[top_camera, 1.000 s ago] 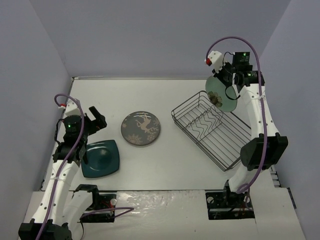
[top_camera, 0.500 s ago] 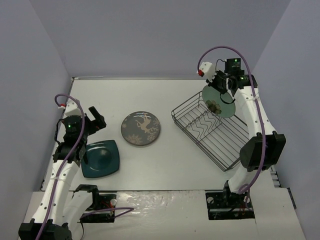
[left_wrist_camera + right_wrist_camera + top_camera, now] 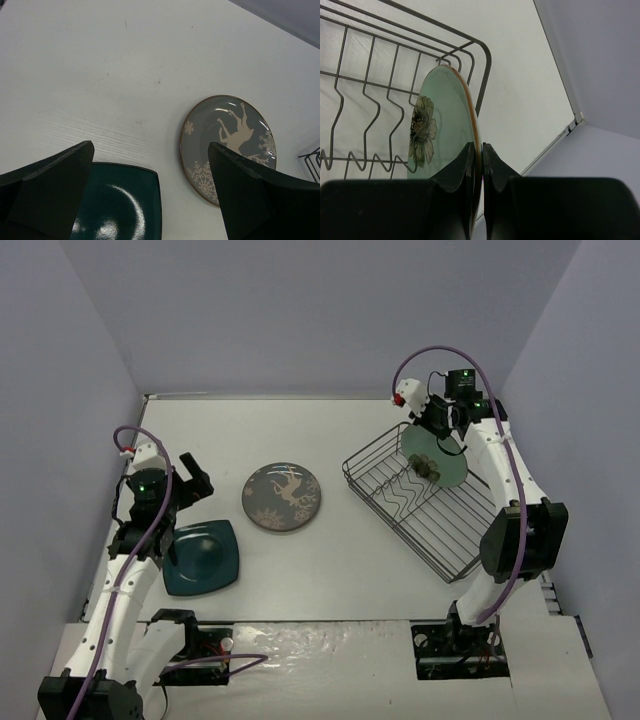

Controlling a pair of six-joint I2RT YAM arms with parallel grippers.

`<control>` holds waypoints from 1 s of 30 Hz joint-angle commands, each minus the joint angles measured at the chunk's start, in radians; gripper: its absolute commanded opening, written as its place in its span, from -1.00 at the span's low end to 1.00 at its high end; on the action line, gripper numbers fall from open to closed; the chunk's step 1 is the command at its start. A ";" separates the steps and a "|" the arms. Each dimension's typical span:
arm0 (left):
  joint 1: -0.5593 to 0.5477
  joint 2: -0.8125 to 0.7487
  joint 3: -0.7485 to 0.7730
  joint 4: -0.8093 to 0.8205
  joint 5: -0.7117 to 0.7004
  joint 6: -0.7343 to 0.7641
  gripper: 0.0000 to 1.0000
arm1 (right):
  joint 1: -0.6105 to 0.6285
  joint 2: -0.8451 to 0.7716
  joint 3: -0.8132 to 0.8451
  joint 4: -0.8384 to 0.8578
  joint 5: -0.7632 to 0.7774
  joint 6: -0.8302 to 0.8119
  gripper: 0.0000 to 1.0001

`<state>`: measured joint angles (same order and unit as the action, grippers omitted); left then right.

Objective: Load the plates into the dish rack

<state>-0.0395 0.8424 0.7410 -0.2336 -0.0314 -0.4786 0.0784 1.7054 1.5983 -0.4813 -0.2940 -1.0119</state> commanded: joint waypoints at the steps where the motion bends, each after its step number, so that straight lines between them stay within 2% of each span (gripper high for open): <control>1: -0.007 0.000 0.022 0.053 -0.015 0.011 0.94 | -0.012 -0.023 -0.004 0.160 -0.034 0.013 -1.00; 7: -0.007 -0.002 0.024 0.043 -0.023 0.012 0.94 | -0.023 -0.011 -0.018 0.162 -0.062 0.019 -0.99; 8: -0.007 -0.002 0.026 0.039 -0.025 0.012 0.94 | -0.024 -0.010 -0.018 0.165 -0.060 0.027 -0.92; 10: -0.006 -0.003 0.025 0.033 -0.029 0.012 0.94 | -0.029 -0.016 -0.028 0.176 -0.055 0.041 -0.63; 11: -0.005 -0.004 0.024 0.033 -0.033 0.012 0.94 | -0.032 -0.023 -0.035 0.183 -0.055 0.048 -0.42; 12: -0.007 -0.005 0.023 0.039 -0.036 0.011 0.94 | -0.034 -0.035 -0.045 0.194 -0.057 0.056 -0.10; 15: -0.005 0.001 0.015 0.052 -0.036 0.009 0.94 | -0.034 -0.059 -0.092 0.224 -0.062 0.055 0.09; 18: -0.007 0.019 0.032 0.037 -0.038 0.012 0.94 | -0.034 -0.073 -0.115 0.232 -0.060 0.053 0.17; 24: -0.007 0.043 0.034 0.042 -0.036 0.008 0.94 | -0.035 -0.103 -0.100 0.237 -0.062 0.073 0.45; 27: -0.006 0.055 0.040 0.043 -0.033 0.006 0.94 | -0.035 -0.116 -0.075 0.234 -0.060 0.090 0.64; 29: -0.006 0.063 0.042 0.047 -0.032 -0.002 0.94 | -0.033 -0.137 -0.062 0.235 -0.057 0.118 0.93; 30: -0.005 0.068 0.045 0.048 -0.031 -0.003 0.94 | -0.032 -0.143 -0.059 0.238 -0.056 0.135 0.99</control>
<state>-0.0395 0.8982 0.7410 -0.2369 -0.0536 -0.4789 0.0509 1.6528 1.4754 -0.2990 -0.3408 -0.9355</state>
